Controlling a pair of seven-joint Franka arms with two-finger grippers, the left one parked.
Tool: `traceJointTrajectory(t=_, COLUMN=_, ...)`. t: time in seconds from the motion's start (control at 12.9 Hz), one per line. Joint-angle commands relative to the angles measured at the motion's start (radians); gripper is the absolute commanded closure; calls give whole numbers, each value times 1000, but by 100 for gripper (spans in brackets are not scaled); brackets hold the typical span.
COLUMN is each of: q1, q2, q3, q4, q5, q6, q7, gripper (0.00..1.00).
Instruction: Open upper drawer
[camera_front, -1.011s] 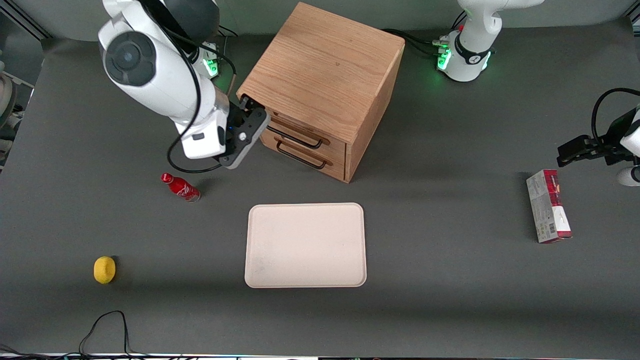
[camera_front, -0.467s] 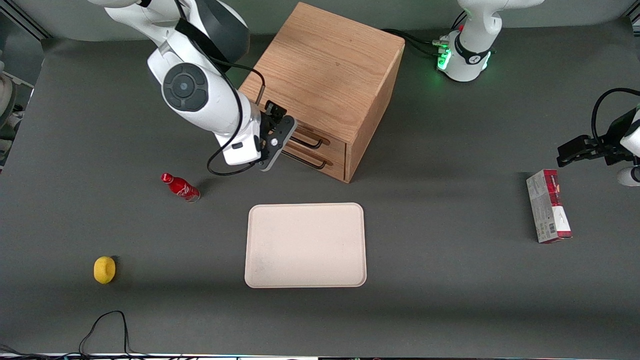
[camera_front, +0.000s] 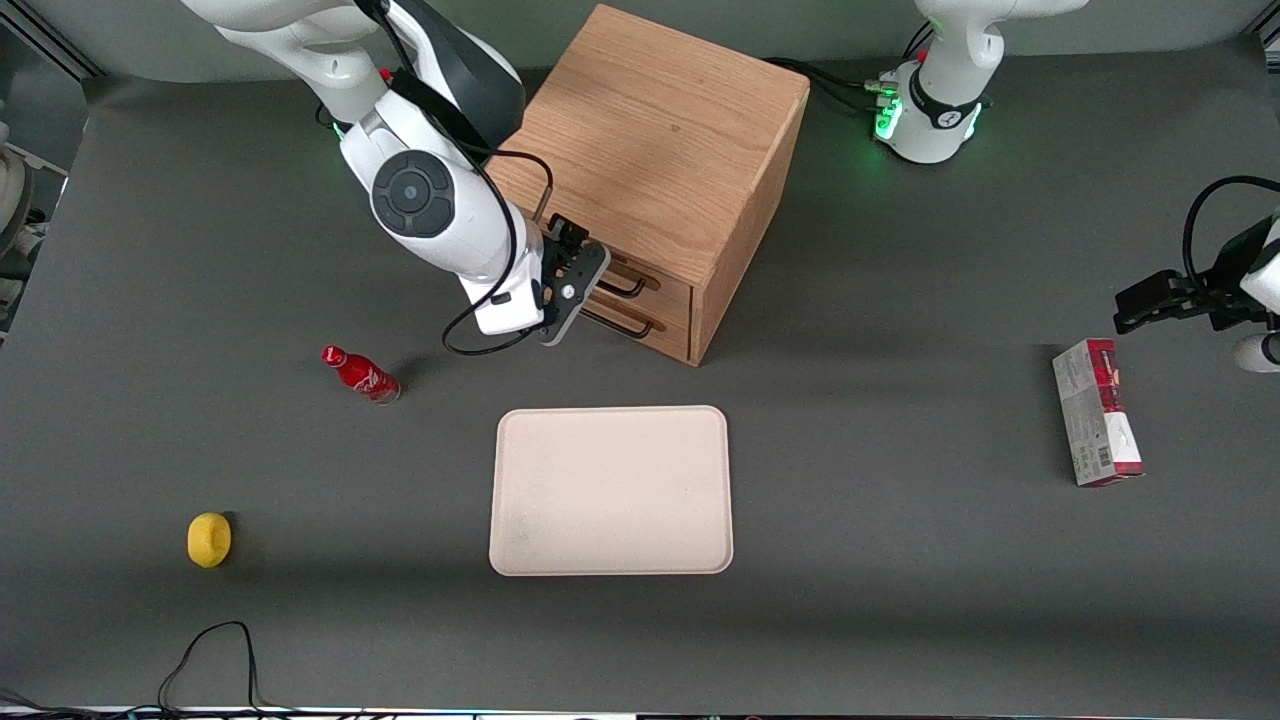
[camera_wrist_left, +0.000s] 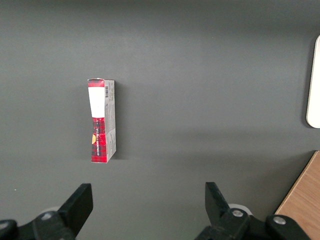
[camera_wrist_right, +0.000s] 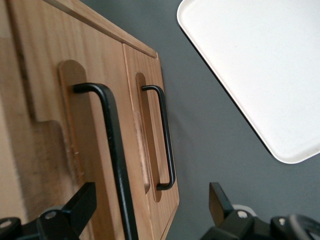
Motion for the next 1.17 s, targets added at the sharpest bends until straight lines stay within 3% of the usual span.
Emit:
traceJointTrajectory(t=0.0, q1=-1, q2=-34, q3=-3, q4=-61, q5=15, q6=59, q7=-9, gripper=0)
traceJointTrajectory(t=0.7, q1=-4, q2=4, q3=-4, q4=-81, q5=-17, q6=142, q7=-10, gripper=0)
traceJointTrajectory(t=0.86, q1=-11, q2=17, q3=-6, q4=-67, q5=-64, q6=142, q7=-13, gripper=0)
traceJointTrajectory(t=1.09, q1=-17, q2=64, q3=-15, q4=-2, q5=-83, q6=140, q7=-18, gripper=0)
